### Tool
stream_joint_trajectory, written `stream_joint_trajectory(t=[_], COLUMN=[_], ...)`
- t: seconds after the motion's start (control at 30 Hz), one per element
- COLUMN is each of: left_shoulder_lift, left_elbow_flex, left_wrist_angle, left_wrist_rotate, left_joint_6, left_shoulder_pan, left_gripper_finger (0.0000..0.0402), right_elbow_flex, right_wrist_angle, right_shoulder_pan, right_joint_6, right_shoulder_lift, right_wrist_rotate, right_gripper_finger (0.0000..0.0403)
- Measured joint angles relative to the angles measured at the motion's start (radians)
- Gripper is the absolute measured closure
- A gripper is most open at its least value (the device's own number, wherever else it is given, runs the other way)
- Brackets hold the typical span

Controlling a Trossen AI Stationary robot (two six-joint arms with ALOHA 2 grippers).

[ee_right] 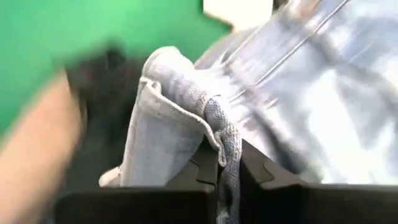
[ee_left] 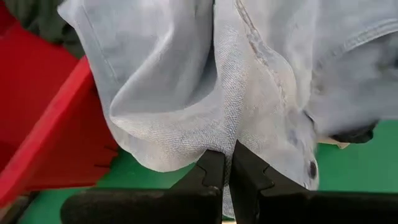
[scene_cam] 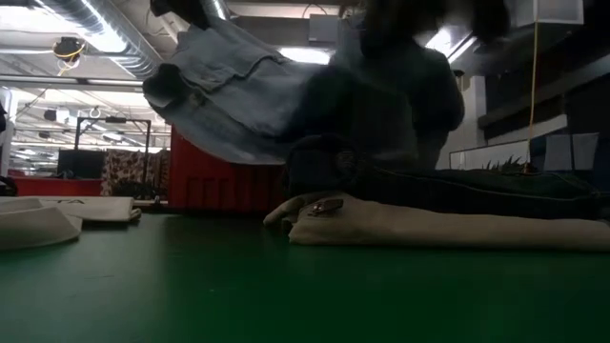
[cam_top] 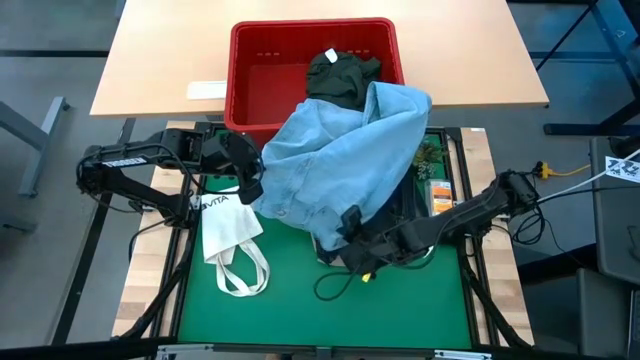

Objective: Fold Laundry from Bin
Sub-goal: Fold the light blue jeans

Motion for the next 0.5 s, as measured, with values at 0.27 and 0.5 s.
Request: stream_joint_trajectory(t=[0.27, 0.5], left_shoulder_lift=[-0.052, -0.106], left_elbow_flex=[0.036, 0.077], left_wrist_angle=[-0.023, -0.041], left_wrist_rotate=[-0.075, -0.09], left_joint_6=[0.065, 0.133], left_shoulder_pan=[0.0, 0.002], left_gripper_finger=[0.0395, 0.0398], right_elbow_flex=[0.288, 0.324], right_wrist_angle=[0.02, 0.201], right_shoulder_pan=[0.0, 0.001], right_joint_6=[0.103, 0.267], right_shoulder_lift=[0.0, 0.019], right_wrist_rotate=[-0.056, -0.395], right_gripper_finger=[0.0376, 0.0391])
